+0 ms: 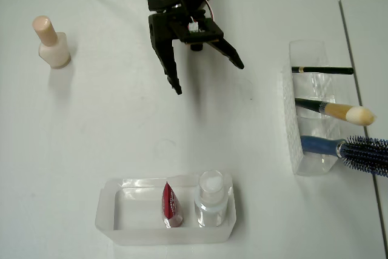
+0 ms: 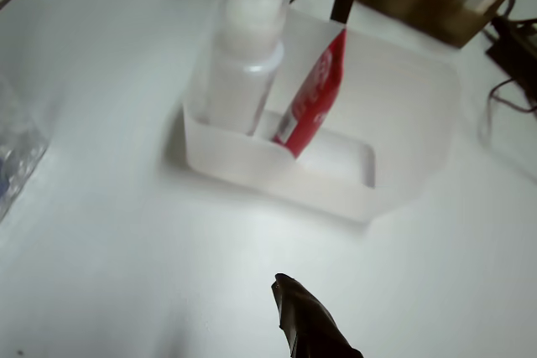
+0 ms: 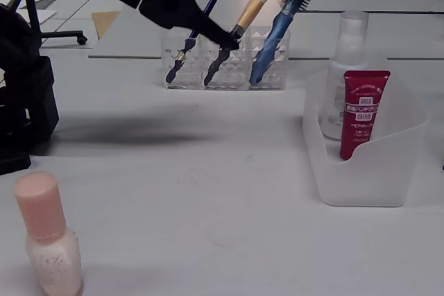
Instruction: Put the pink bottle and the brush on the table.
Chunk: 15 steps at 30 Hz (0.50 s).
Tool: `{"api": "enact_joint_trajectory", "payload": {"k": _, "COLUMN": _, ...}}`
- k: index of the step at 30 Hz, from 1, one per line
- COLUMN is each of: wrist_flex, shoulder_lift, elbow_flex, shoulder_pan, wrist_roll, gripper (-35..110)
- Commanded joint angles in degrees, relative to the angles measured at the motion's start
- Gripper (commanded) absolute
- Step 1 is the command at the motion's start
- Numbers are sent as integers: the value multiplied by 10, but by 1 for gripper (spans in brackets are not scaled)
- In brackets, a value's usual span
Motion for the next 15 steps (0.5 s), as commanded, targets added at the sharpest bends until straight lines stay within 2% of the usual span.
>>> {"api": "enact_joint_trajectory", "payload": {"k": 1, "wrist_flex": 11, "shoulder_lift": -25, "elbow_flex": -69, "shoulder_pan": -43, "wrist_roll": -4, "gripper": 56}}
{"api": "enact_joint_trajectory", "payload": {"k": 15, "wrist_flex": -8, "shoulder_lift": -212, "elbow_flex": -242, "shoulder_pan": -150, "wrist_roll": 2, "gripper": 42}}
